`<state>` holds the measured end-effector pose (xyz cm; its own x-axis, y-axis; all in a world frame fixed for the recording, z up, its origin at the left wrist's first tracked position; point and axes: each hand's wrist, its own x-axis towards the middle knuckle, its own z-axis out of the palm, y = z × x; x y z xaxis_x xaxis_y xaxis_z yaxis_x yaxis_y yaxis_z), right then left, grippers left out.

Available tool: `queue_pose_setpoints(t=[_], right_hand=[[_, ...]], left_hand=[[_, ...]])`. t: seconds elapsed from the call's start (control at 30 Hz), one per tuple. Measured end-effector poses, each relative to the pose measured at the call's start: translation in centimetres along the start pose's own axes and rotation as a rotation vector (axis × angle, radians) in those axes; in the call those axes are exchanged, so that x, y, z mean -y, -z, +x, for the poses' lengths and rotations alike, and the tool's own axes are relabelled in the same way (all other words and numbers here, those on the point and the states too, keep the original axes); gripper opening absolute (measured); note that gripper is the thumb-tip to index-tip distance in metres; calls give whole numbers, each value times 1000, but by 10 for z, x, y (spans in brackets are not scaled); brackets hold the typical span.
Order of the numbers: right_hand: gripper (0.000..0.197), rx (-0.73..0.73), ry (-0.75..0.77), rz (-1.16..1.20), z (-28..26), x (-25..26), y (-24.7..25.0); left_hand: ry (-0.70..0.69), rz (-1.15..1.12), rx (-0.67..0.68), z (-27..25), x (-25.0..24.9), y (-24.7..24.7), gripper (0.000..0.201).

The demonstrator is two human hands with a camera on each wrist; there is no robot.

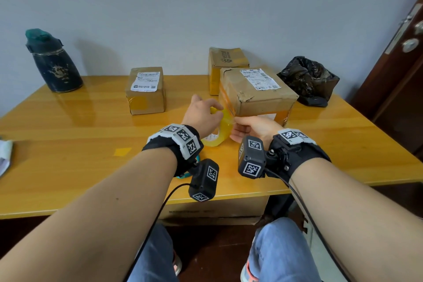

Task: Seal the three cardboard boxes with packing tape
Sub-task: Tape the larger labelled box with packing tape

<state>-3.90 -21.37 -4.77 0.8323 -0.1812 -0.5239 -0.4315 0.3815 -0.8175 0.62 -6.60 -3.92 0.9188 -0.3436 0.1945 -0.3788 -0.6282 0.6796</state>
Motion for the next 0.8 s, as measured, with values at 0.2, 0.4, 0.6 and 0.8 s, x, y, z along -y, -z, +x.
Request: queue_pose_setpoints(t=[0.2,0.4,0.6,0.8], right_hand=[[11,25,-5,55,6,-5,-2],[13,69,39,137,8,-8,-1],[8,135,122,107,9,-11,-6],[17,204,199,22,9,-14,-10]], left_hand=[[112,-275,86,8,6,-5,17],[199,-447,117,9,6,-1,20],[262,-542,71,13,12,2,18],[293,-573,75,15,14,6,21]])
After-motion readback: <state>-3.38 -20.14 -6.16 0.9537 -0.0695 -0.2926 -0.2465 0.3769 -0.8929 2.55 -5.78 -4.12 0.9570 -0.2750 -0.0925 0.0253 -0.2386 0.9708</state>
